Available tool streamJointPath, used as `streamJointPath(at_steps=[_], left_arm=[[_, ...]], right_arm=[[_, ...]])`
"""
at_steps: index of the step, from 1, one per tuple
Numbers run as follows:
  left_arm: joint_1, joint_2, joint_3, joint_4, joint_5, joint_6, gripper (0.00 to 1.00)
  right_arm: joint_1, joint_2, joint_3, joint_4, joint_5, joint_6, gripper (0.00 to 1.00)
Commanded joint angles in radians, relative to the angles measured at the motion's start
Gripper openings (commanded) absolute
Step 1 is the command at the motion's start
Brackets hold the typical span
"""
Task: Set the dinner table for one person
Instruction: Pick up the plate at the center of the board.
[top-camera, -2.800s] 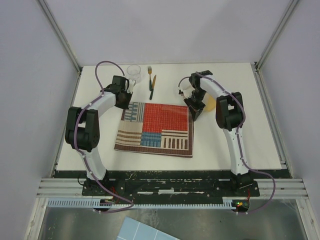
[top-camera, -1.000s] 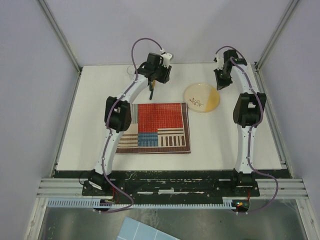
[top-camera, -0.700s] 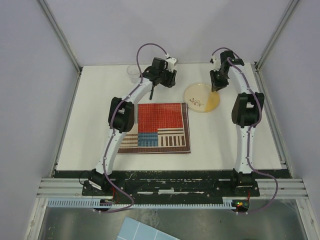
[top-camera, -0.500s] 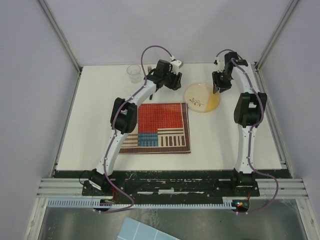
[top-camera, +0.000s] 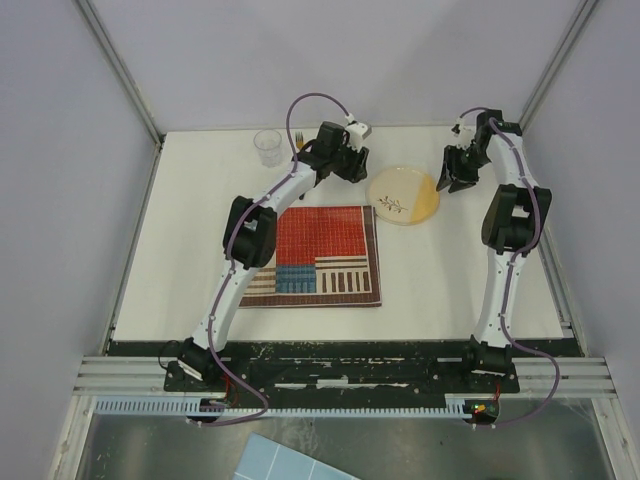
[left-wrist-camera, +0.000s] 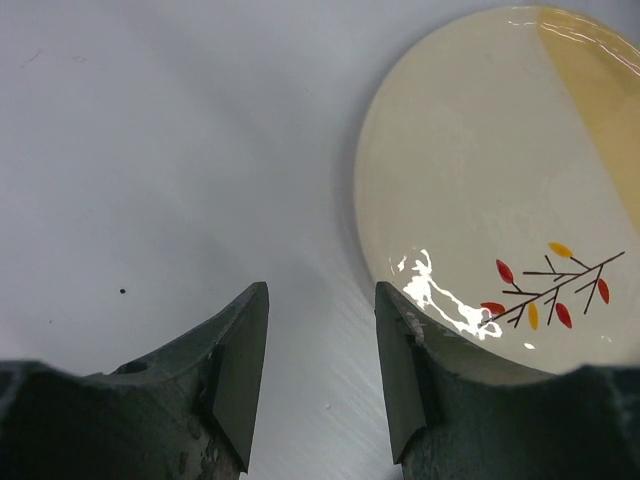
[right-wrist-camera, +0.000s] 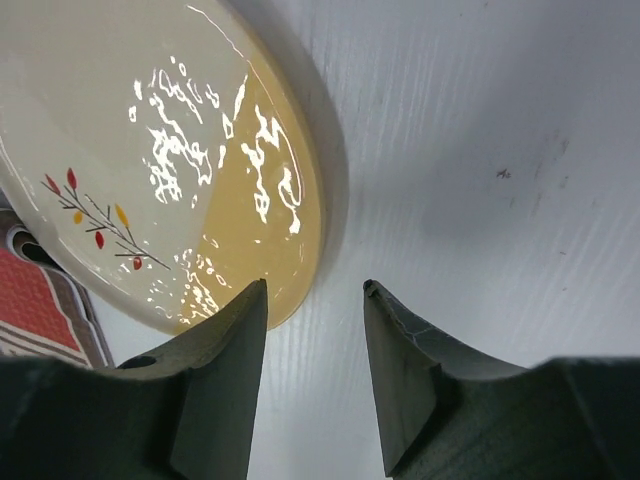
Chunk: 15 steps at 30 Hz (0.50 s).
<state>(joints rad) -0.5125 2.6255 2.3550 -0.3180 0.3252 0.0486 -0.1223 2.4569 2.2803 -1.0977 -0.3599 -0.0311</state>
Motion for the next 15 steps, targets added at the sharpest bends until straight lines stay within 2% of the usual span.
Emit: streamJointPath(at_steps=[1,15], left_arm=[[-0.008,-0.013,0.01,0.035,0.019,-0.044,0.54],[-0.009,-0.007,-0.008,-0.027,0.023,-0.051,0.51]], right_arm=[[-0.016,0.04,0.057,-0.042,-0.133,0.037,0.51],[-0.082,0.105,0.072,-0.119,-0.314,0.051,0.52]])
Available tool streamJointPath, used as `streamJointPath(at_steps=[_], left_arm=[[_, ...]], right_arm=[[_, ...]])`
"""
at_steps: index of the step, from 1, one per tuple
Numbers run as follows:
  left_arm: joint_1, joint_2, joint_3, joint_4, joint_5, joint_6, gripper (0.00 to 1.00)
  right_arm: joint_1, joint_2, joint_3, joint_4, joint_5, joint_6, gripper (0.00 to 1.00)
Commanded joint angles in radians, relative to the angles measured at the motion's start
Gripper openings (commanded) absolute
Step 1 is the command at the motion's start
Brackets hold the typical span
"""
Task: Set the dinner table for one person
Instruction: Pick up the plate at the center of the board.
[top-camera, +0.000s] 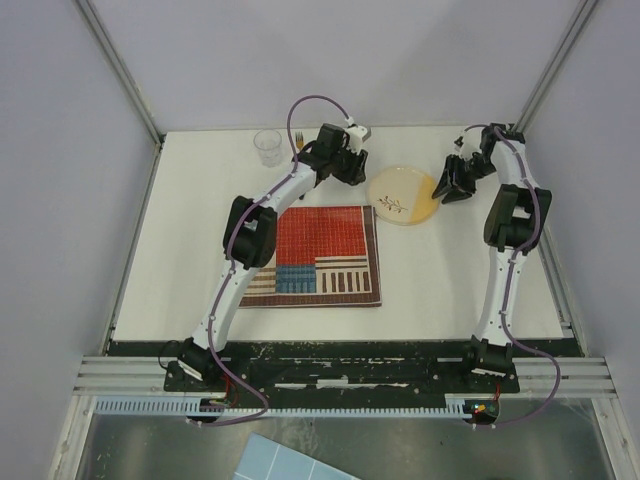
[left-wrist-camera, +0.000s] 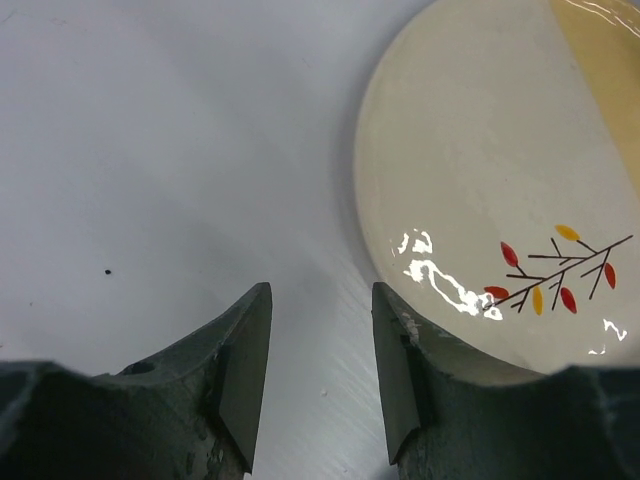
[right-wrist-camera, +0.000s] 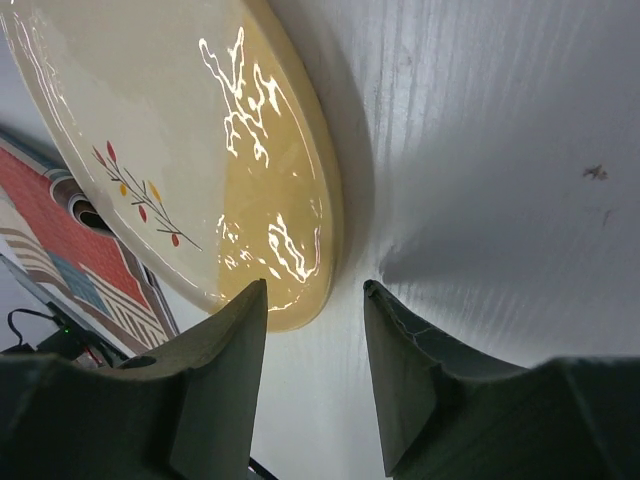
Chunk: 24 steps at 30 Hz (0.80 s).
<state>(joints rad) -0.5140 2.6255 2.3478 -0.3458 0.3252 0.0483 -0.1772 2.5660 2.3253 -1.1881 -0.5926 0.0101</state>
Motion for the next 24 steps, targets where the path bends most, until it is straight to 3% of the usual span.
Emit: streamJointPath(at_steps=[1,10,15,24], left_arm=[[-0.008,-0.006,-0.001,0.0,0.024,-0.051,0.51],[-0.006,-0.002,-0.008,-0.004,0.039,-0.068,0.5],[-0.006,0.006,-0.018,0.016,0.067,-0.096,0.56],[-0.007,0.039,0.01,0.031,0.082,-0.128,0.58]], right_arm=[[-0.029,-0.004,0.018,-0.03,-0.081,0.01,0.52],[-0.034,0.023,-0.047,-0.007,-0.17,0.029,0.51],[-0.035,0.045,-0.056,0.007,-0.218,0.053,0.51],[-0.036,0.054,-0.06,0.053,-0.278,0.108,0.51]])
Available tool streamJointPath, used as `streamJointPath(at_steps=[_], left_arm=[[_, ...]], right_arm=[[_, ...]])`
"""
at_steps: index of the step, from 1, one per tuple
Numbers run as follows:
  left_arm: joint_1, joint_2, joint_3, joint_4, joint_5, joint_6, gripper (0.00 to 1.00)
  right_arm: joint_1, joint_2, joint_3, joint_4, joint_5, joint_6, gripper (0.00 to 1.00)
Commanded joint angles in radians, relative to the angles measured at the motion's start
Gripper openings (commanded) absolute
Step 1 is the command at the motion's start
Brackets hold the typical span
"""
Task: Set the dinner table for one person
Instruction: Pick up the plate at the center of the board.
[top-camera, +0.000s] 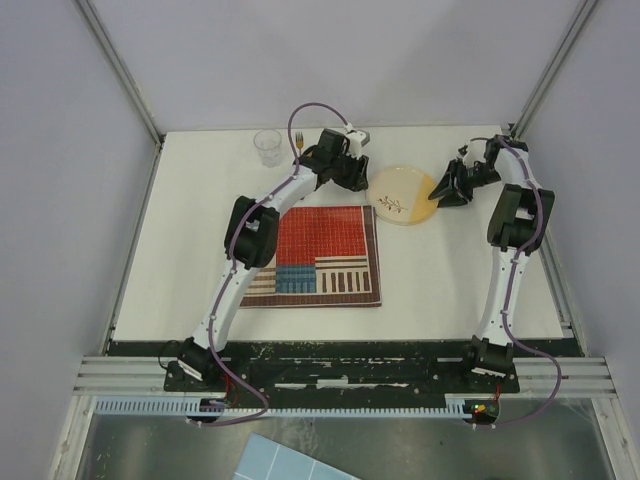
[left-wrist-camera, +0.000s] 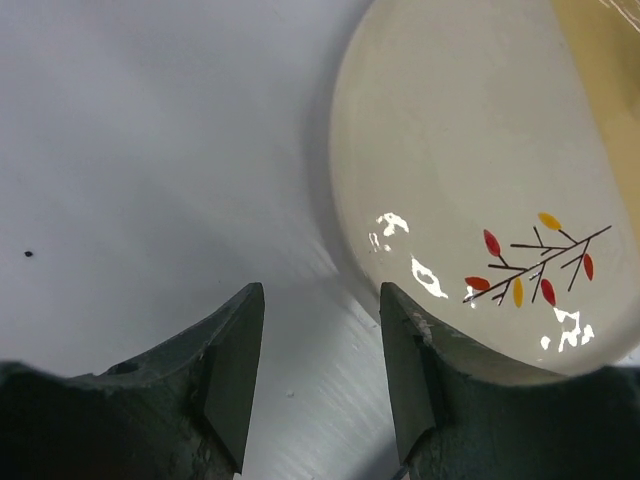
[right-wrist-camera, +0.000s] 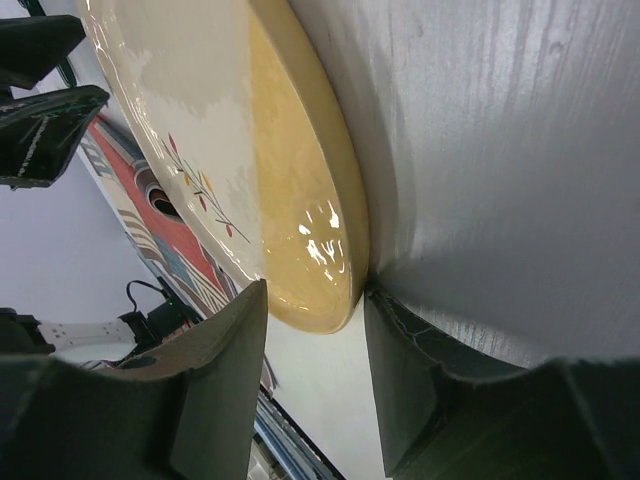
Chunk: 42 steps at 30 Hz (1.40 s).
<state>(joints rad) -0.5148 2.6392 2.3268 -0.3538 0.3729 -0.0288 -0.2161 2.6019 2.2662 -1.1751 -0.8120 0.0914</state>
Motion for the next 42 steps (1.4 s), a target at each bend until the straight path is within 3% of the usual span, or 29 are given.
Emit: streamJointPath(at_steps=[1,19,25,32,42], left_arm=[[-0.006,0.029,0.031,0.044,0.038,-0.056,0.58],[0.021,0.105,0.03,0.165,0.196,-0.3,0.58],[0.02,0.141,0.075,0.095,0.259,-0.342,0.48],[0.02,0.161,0.103,0.064,0.302,-0.343,0.28],[0.0,0.166,0.128,0.093,0.314,-0.373,0.23]], right_arm=[[0.004,0.017,-0.003,0.041,-0.06,0.026,0.51],[0.003,-0.02,-0.055,0.104,-0.053,0.051,0.5],[0.005,-0.023,-0.07,0.148,-0.058,0.083,0.5],[0.008,-0.018,-0.07,0.185,-0.067,0.114,0.49],[0.043,0.004,-0.011,0.198,-0.098,0.146,0.48]])
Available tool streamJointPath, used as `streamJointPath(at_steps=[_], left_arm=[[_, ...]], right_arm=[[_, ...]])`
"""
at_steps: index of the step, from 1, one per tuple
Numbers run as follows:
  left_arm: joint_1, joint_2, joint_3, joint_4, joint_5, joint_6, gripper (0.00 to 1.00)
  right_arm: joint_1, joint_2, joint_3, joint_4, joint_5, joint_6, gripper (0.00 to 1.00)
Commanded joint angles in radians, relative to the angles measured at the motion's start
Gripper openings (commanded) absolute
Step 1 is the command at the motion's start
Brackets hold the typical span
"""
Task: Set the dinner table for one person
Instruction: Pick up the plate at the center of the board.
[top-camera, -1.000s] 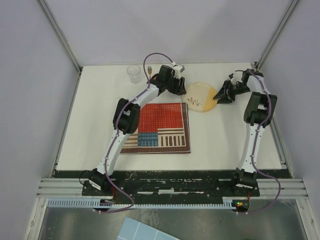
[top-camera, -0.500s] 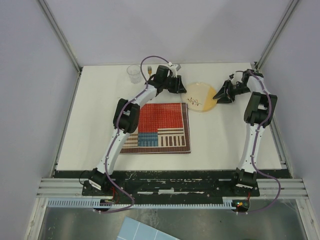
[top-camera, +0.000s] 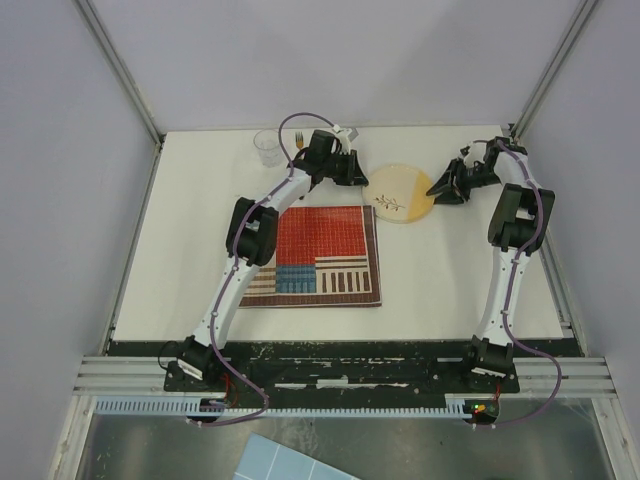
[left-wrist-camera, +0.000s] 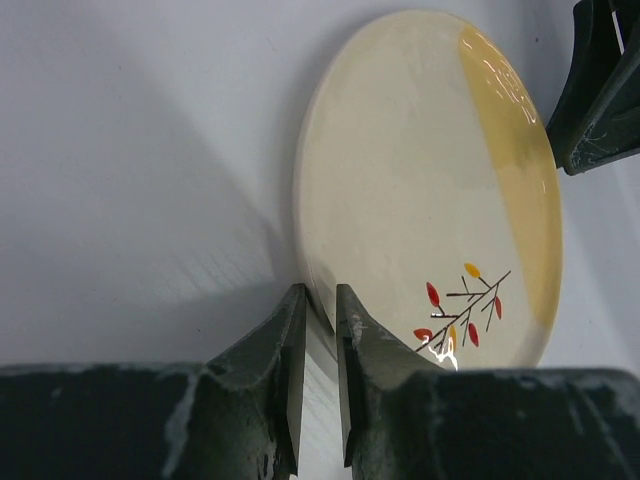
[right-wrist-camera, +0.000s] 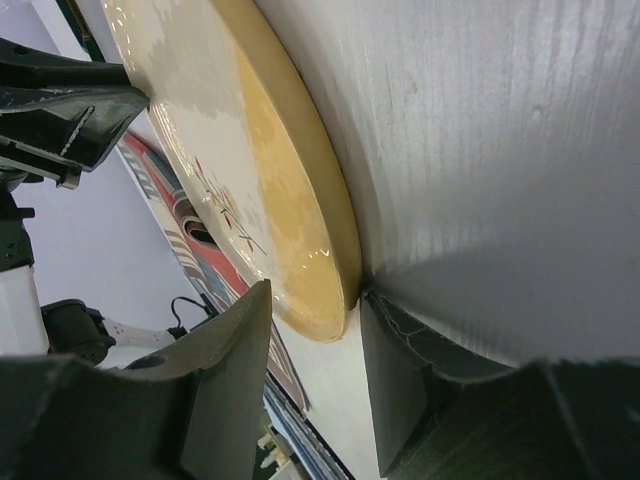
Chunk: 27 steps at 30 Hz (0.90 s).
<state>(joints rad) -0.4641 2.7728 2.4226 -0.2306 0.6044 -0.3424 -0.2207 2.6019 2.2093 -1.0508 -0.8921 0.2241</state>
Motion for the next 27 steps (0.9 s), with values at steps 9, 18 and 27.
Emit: streamJointPath(at_steps=[9,18,27], left_arm=[[-0.063,0.029,0.036,-0.023,0.078,-0.062,0.21],[-0.073,0.034,0.037,-0.019,0.077,-0.066,0.19],[-0.084,0.031,0.041,-0.022,0.075,-0.062,0.18]], right_arm=[[0.088,0.034,0.085,0.08,-0.081,0.037,0.48],[0.141,0.047,0.071,0.135,-0.204,0.105,0.46],[0.171,0.058,0.054,0.192,-0.208,0.159,0.48]])
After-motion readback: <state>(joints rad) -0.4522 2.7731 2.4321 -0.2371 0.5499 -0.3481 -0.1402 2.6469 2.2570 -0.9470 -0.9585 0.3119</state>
